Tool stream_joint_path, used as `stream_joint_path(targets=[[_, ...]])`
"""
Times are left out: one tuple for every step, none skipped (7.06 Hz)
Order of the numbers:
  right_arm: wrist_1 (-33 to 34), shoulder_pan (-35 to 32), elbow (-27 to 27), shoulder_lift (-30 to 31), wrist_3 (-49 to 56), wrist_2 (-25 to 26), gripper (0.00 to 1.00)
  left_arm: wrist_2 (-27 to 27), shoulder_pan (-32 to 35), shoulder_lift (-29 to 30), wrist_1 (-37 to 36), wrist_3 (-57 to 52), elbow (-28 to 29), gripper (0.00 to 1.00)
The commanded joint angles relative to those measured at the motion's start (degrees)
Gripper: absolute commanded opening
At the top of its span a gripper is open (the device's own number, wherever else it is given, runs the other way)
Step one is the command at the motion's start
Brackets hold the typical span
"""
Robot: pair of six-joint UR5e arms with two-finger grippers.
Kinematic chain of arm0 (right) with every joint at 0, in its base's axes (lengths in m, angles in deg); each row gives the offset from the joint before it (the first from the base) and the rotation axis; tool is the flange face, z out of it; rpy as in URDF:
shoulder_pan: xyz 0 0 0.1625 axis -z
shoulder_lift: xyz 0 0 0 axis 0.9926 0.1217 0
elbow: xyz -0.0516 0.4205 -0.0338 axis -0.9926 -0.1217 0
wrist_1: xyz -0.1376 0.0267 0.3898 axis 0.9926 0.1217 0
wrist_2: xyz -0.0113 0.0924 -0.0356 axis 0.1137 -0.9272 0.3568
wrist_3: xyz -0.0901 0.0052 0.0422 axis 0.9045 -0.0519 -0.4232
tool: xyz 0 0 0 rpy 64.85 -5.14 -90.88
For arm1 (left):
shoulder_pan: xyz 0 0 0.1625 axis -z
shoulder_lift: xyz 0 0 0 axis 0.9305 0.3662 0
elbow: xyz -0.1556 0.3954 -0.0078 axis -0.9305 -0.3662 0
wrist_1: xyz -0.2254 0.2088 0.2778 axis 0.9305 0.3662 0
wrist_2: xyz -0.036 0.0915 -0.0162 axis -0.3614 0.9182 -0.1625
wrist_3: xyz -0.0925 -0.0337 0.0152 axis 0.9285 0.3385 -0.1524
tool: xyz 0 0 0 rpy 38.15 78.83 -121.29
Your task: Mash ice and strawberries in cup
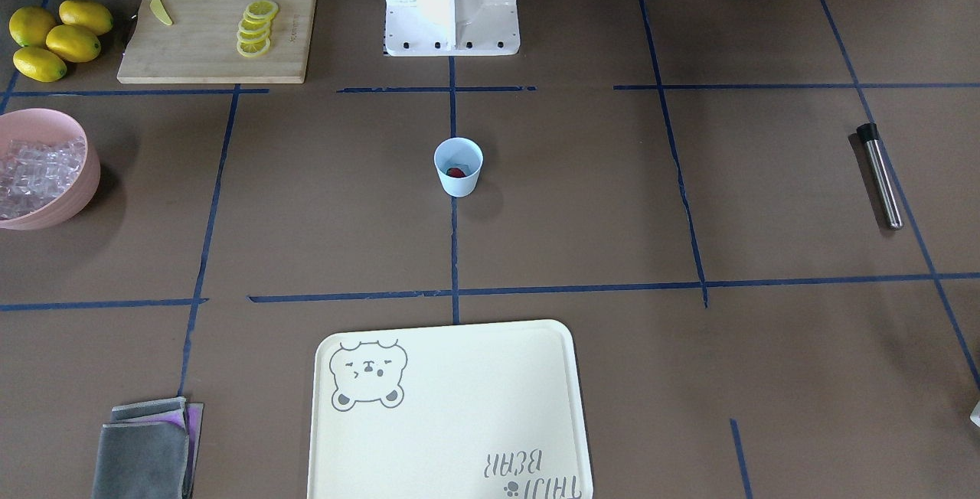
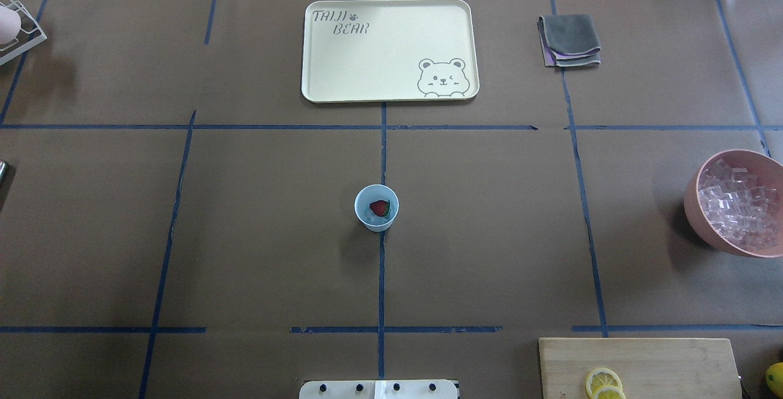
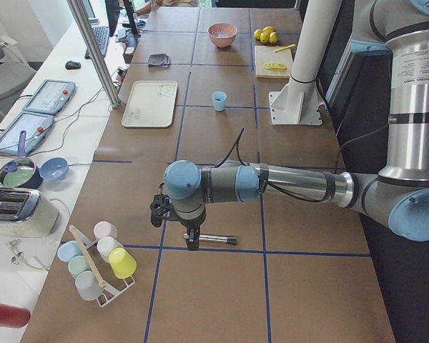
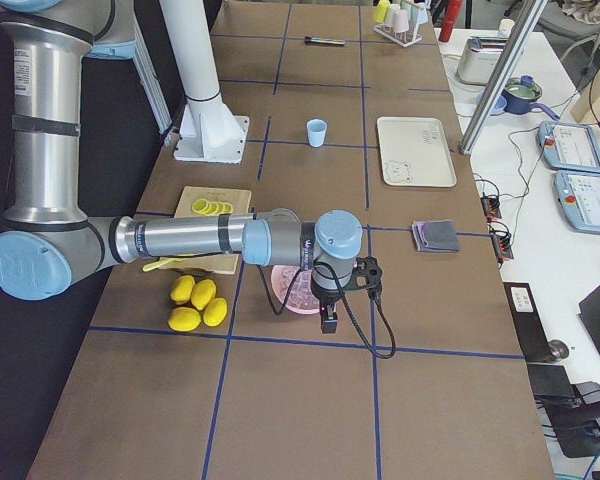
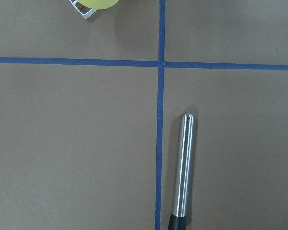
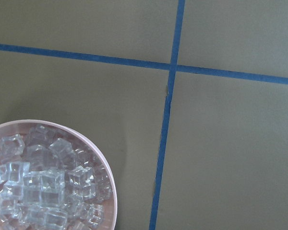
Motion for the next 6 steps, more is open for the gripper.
stream_joint_path(targets=[[-0.01, 0.22, 0.32, -0.17, -0.12, 0.28, 1.00, 0.25, -1.85, -0.63, 0.62, 2.48, -0.41, 1.00], [-0.10, 0.40, 0.15, -0.35, -0.03, 0.89, 1.00, 0.25, -1.85, -1.77, 0.62, 2.56, -2.93, 1.00], [0.07, 0.49, 0.24, -0.35, -0.12, 2.38, 1.00, 0.16, -1.85, -3.52, 0.71, 2.39, -3.74, 1.00], [0.07, 0.49, 0.50, -0.26, -0.12, 2.74, 1.00, 0.16, -1.85, -3.89, 1.14, 2.04, -4.18, 1.00], [0.07, 0.49, 0.07, -0.61, -0.12, 2.83, 1.00, 0.16, -1.85, -4.07, 3.76, 2.12, -4.45, 1.00], [0.16, 0.40, 1.46, 0.17, -0.21, 2.05, 1.00, 0.16, -1.94, -4.24, 4.30, 2.21, -3.93, 1.00]])
